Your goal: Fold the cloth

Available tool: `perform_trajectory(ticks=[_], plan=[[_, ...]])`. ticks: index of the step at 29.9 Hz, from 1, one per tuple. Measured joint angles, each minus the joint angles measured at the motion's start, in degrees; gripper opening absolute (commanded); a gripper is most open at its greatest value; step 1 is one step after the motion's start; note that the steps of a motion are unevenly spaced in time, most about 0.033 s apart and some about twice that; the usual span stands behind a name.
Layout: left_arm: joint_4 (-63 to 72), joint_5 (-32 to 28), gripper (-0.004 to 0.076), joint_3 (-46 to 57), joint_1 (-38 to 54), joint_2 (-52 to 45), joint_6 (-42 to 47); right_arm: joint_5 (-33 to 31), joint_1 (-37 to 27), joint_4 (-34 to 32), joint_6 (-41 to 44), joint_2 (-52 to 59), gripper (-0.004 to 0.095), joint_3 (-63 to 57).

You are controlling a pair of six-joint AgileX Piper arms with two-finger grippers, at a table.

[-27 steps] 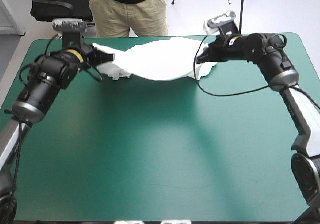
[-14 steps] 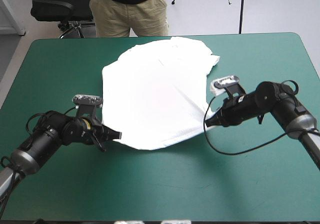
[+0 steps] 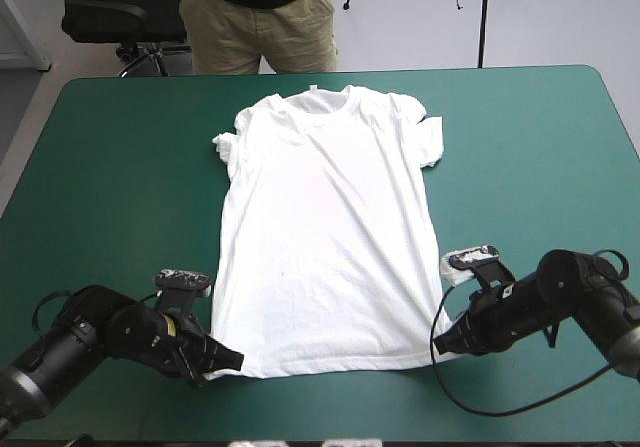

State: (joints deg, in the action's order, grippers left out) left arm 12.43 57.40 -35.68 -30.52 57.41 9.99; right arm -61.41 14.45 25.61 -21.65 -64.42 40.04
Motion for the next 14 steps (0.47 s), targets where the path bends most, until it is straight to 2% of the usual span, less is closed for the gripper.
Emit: perform_trajectory(ticks=[9,11,14], plan=[[4.4,4.1,-0.0013,3.0,-1.3,-5.3,0.1,-3.2,0.0,0.0,2.4,6.7,0.0004,-4.4],[4.5,4.3,0.0011,3.1,-1.3,-5.4,0.4,-3.2,0.0,0.0,3.3,6.9,0.0066,-4.6],[4.6,4.3,0.0095,3.2,-1.3,-5.4,0.5,-3.2,0.0,0.0,3.7,6.9,0.0223,-4.6]])
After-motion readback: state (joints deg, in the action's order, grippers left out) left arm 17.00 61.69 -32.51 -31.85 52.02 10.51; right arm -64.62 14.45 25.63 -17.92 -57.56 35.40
